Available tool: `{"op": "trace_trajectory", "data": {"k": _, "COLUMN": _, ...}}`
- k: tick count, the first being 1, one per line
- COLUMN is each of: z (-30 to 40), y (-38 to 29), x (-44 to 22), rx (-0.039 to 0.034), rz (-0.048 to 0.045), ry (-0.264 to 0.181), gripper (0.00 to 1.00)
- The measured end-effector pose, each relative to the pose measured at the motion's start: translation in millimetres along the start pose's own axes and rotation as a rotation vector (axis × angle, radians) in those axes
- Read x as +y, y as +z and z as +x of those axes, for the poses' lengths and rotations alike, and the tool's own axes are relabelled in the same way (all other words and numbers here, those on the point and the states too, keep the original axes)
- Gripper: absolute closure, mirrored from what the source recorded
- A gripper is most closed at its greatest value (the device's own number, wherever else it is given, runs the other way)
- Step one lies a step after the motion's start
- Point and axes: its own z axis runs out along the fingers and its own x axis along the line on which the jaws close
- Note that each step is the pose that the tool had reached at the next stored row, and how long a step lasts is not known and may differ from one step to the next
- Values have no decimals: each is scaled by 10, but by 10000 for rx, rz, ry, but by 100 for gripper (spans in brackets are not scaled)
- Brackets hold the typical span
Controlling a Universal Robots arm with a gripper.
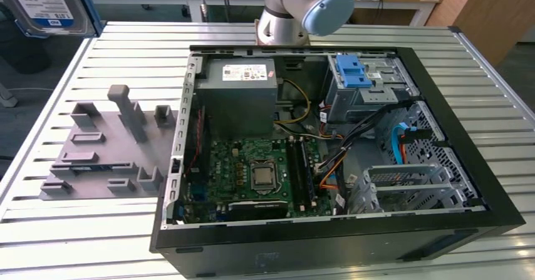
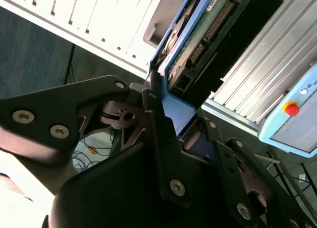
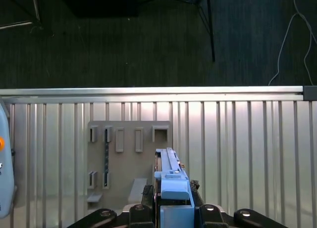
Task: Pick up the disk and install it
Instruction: 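Pick up the disk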
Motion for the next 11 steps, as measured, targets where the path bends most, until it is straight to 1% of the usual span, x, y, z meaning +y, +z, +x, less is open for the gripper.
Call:
{"op": "trace_trajectory", "data": {"k": 2, "z": 5, "y": 0, "x": -51, "rx": -4, "rz": -1, "ry": 1, "gripper": 64}}
{"op": "trace_trajectory", "data": {"k": 4, "z": 12, "y": -1, "x": -69, "rx": -4, "rz": -1, "ry": 0, "gripper": 64}}
{"op": "trace_trajectory", "data": {"k": 8, "z": 39, "y": -2, "x": -76, "rx": -4, "rz": -2, "ry": 0, "gripper": 64}}
{"op": "trace_trajectory", "data": {"k": 11, "z": 47, "y": -2, "x": -79, "rx": -4, "rz": -2, "ry": 1, "gripper": 64}}
